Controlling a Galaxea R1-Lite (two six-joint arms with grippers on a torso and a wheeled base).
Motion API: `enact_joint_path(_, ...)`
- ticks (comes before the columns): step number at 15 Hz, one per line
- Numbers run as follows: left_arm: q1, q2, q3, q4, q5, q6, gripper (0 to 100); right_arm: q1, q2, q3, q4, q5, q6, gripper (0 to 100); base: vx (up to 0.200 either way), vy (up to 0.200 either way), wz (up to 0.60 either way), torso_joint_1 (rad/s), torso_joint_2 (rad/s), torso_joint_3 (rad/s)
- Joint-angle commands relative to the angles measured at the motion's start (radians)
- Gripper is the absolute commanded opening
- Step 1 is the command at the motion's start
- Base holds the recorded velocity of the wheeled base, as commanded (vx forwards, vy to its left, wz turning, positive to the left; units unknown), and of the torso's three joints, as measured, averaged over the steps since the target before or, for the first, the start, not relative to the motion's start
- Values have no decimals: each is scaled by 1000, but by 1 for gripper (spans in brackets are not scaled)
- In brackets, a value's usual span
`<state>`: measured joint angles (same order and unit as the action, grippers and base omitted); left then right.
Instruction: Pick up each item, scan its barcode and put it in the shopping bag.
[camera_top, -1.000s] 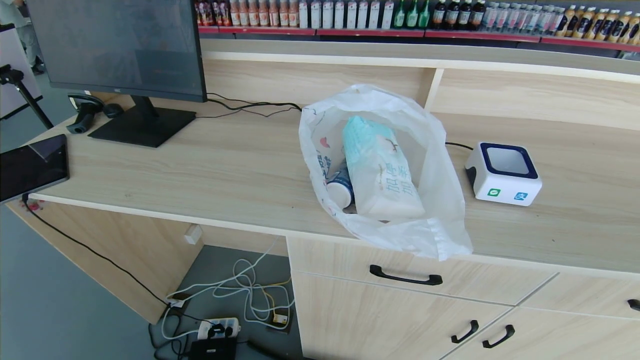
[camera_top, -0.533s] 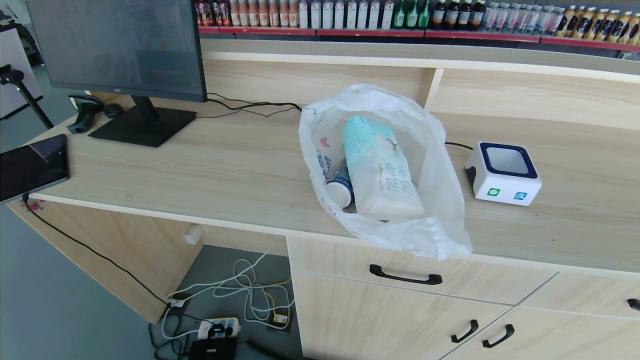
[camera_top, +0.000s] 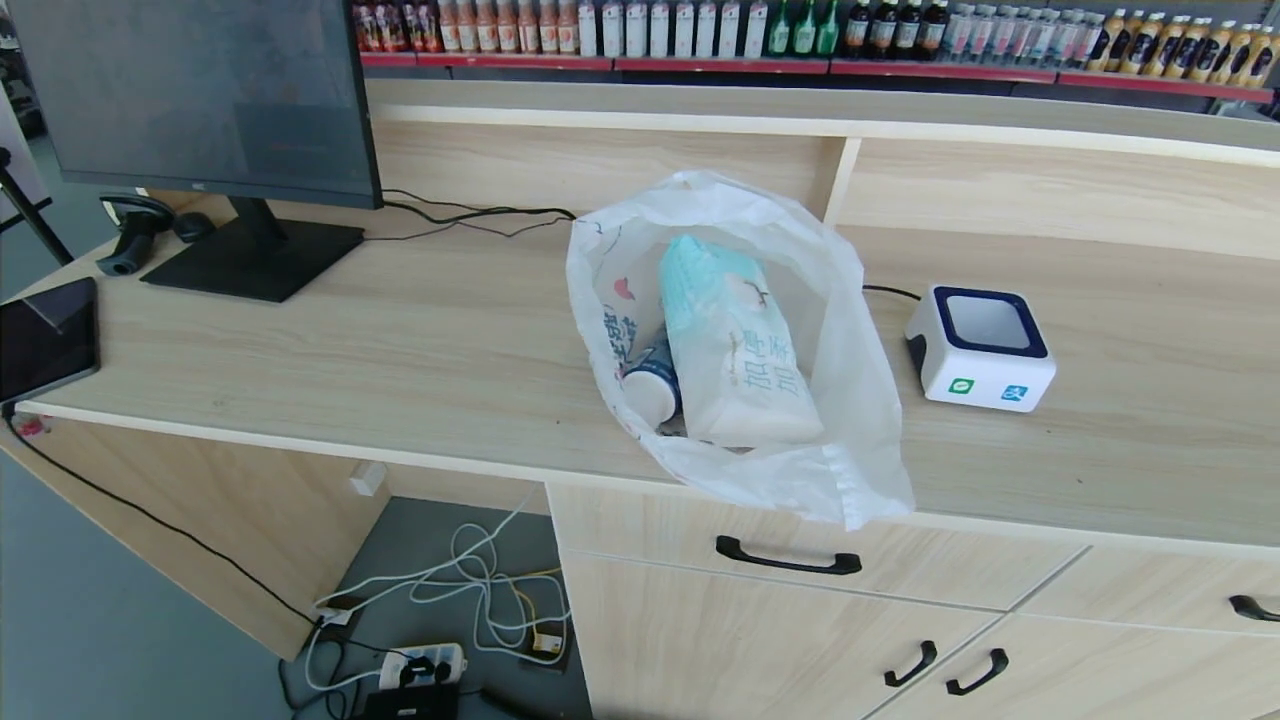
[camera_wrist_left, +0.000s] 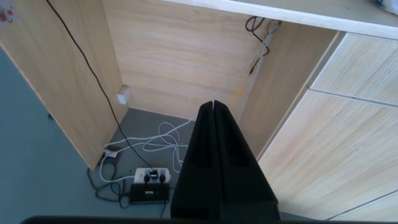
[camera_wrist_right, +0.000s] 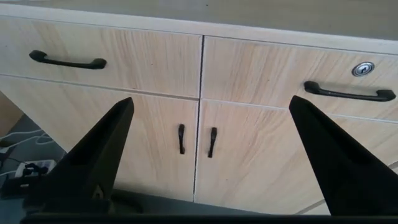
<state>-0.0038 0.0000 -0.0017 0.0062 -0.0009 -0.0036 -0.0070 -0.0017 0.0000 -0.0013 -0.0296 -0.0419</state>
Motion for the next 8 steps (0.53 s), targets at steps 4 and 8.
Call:
enact_joint_path(4, 1, 0, 0, 0, -1, 1, 0, 1, 2, 0, 1, 0, 0, 100, 0, -200, -300, 11, 6, 5)
enact_joint_path(8, 1, 0, 0, 0, -1, 1, 0, 1, 2, 0, 0, -1, -3, 100, 0, -200, 0, 4, 5, 1)
